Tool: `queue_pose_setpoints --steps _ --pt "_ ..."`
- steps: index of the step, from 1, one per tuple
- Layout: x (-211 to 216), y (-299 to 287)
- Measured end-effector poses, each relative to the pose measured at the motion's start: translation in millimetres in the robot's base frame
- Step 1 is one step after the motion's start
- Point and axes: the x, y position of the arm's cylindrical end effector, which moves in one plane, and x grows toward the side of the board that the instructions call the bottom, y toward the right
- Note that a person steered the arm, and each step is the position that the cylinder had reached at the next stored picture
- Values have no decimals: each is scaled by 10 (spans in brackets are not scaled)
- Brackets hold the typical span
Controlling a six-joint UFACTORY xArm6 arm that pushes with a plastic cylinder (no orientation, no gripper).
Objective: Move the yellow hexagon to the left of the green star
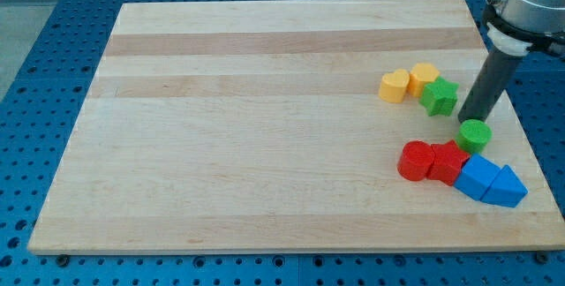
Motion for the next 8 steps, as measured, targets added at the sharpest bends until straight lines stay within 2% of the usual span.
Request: queue_pose_setpoints --steps 2,4,5,6,8 --pt "11 -54" --pt "-795 274" --pt "-1294 61" --pt "-1406 -266" --pt "-1176 -376"
